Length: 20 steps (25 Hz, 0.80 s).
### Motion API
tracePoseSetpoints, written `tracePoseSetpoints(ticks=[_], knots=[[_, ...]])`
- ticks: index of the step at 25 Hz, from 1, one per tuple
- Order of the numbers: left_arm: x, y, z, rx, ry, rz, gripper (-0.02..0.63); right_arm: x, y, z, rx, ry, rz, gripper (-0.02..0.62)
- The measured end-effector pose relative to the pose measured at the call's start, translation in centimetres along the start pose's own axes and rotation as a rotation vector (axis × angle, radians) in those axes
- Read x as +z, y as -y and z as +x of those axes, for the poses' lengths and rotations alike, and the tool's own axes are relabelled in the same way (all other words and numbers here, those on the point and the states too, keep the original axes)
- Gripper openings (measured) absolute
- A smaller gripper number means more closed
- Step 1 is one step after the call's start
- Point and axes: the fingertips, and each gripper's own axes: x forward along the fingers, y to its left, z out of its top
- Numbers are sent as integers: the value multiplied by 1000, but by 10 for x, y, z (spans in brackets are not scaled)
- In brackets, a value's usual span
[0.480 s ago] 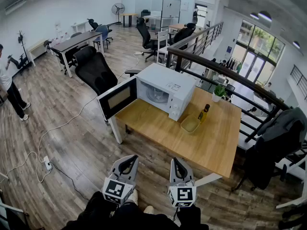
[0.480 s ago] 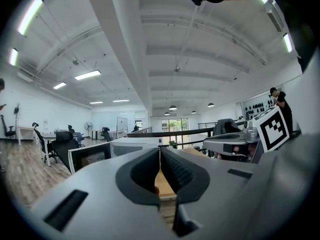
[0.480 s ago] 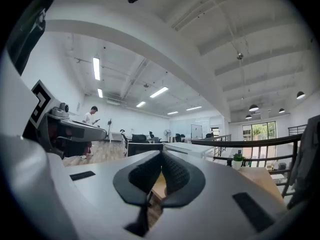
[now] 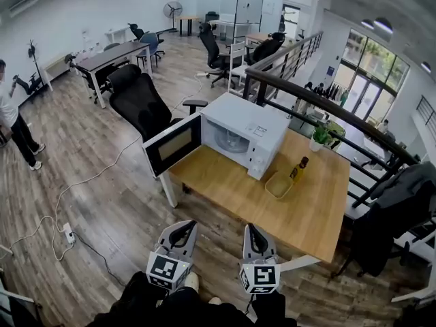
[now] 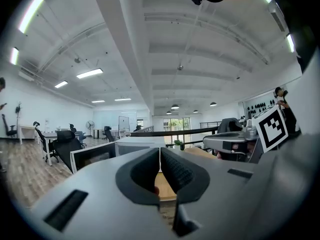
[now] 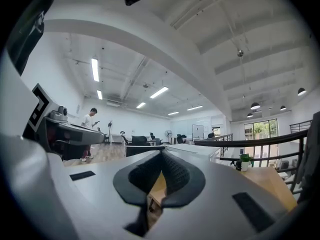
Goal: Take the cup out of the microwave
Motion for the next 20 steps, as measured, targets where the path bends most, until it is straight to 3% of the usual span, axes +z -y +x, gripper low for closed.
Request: tracePoseSetpoints(ticks=[9,20], knots=[[14,-71,41,-27,17,11,28,18,-5,76,-43,17,-2,15],[9,-141,94,-91,29,19,28,10,-5,151,-125,10,-5,15]])
